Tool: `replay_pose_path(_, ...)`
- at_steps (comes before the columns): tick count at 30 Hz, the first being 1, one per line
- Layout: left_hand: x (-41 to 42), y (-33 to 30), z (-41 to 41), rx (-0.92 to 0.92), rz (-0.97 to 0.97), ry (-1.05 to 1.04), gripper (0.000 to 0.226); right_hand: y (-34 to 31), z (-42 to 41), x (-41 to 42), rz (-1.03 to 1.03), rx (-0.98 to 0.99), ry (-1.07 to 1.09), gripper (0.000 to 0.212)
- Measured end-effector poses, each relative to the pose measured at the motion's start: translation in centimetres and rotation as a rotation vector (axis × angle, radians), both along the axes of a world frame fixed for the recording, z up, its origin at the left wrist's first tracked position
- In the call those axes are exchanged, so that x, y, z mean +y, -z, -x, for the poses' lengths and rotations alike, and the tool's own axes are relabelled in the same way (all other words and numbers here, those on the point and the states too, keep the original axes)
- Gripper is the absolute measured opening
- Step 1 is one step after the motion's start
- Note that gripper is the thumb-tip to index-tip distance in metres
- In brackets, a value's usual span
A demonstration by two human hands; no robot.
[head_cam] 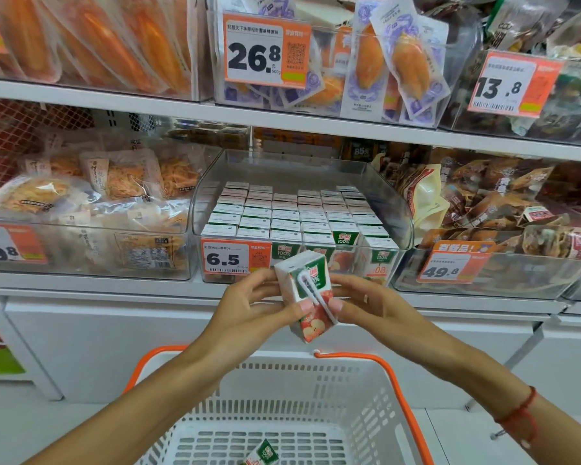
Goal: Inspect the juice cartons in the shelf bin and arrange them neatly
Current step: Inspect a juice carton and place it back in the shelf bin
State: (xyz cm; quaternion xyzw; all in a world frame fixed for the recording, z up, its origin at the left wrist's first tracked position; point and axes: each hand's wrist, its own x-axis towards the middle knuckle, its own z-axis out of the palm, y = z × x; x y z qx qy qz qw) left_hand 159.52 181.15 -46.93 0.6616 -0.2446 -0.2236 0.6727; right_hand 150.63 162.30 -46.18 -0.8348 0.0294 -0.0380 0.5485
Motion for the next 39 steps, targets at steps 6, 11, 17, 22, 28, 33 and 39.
replay_pose_path(6, -0.1, 0.7, 0.1, -0.183, 0.106, 0.109, 0.040, 0.1, 0.5, -0.5, 0.155, -0.268, 0.007, 0.036)
replay_pose_path(11, 0.1, 0.5, 0.0, -0.541, 0.079, 0.062, 0.039, 0.1, 1.1, -0.6, 0.471, -0.477, 0.037, 0.033)
replay_pose_path(17, 0.3, 0.5, 0.1, -0.798, 0.107, -0.049, 0.040, 0.1, 1.2, -0.5, 0.704, -0.634, 0.091, 0.042)
replay_pose_path(22, 0.4, 0.3, -0.1, -0.577, 0.102, 0.022, 0.046, 0.1, 1.3, -0.2, 0.663, -0.626, 0.122, 0.046)
replay_pose_path(28, 0.6, 0.1, -1.0, -0.313, 0.082, 0.096, 0.050, -0.7, 2.0, 0.3, 0.787, -0.504, -0.038, 0.093)
replay_pose_path(33, 0.3, 0.4, -0.9, -0.099, 0.032, 0.174, 0.048, -0.9, 2.1, -0.2, 0.940, -0.419, -0.070, 0.110)
replay_pose_path(39, 0.4, 0.1, -1.1, 0.042, -0.096, 0.262, 0.052, -1.5, 2.1, -0.7, 0.496, -0.221, -0.023, 0.097)
